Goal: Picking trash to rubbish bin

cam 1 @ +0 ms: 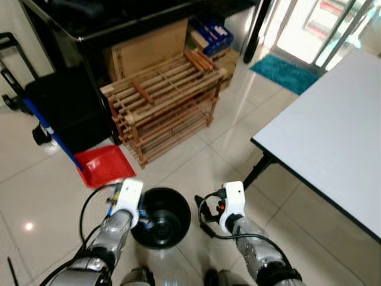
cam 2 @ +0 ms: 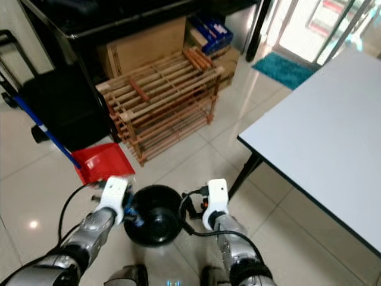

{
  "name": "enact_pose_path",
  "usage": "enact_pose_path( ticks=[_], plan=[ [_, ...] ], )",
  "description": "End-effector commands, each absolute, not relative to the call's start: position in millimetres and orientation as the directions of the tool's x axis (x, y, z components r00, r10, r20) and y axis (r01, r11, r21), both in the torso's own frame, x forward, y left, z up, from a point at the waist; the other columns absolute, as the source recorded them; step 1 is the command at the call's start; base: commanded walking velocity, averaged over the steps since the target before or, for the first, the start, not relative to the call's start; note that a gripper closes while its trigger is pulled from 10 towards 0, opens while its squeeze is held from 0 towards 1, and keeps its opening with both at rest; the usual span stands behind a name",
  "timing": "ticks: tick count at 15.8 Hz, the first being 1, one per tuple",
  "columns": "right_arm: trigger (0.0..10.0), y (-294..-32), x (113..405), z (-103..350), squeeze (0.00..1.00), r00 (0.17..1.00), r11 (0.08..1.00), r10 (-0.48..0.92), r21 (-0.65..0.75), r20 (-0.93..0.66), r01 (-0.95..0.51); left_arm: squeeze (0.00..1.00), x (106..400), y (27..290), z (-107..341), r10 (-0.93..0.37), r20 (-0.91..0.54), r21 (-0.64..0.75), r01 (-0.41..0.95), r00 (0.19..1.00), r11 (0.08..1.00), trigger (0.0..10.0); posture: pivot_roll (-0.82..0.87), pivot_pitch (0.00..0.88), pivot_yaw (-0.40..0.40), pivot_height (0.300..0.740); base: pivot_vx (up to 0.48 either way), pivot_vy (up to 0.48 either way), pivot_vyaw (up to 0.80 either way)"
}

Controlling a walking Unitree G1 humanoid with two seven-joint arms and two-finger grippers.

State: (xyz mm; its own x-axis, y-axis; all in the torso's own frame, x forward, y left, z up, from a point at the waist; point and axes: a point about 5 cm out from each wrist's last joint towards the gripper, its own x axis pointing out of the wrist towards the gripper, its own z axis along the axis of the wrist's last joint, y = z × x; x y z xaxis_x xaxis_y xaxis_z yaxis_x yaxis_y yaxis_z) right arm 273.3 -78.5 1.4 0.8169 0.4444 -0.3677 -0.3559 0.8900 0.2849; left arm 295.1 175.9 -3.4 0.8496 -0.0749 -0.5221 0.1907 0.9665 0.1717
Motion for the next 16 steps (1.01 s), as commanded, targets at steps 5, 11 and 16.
enact_pose_path(
  ticks=[5, 11, 16],
  plan=[
    [10.0, -69, 264, 16, 0.0, 0.805, 0.856, 0.5, 0.323, -0.318, -0.404, 0.0, 302, 157, 3, -0.175, -0.501, 0.141, 0.28, 0.847, 0.95, 10.0, -0.15, 0.3, -0.053, 0.74, 0.0, 0.0, 0.0],
    [10.0, -74, 251, 30, 0.0, 0.78, 0.828, 0.547, 0.332, -0.304, -0.451, 0.0, 301, 145, 2, -0.254, -0.492, 0.079, 0.333, 0.833, 0.94, 10.0, -0.18, 0.334, -0.064, 0.74, 0.0, 0.0, 0.0],
    [10.0, -71, 246, 35, 0.0, 0.759, 0.812, 0.572, 0.345, -0.311, -0.47, 1.0, 304, 143, 5, -0.26, -0.484, 0.076, 0.336, 0.836, 0.939, 10.0, -0.17, 0.353, -0.073, 0.74, 0.0, 0.0, 0.0]
  ],
)
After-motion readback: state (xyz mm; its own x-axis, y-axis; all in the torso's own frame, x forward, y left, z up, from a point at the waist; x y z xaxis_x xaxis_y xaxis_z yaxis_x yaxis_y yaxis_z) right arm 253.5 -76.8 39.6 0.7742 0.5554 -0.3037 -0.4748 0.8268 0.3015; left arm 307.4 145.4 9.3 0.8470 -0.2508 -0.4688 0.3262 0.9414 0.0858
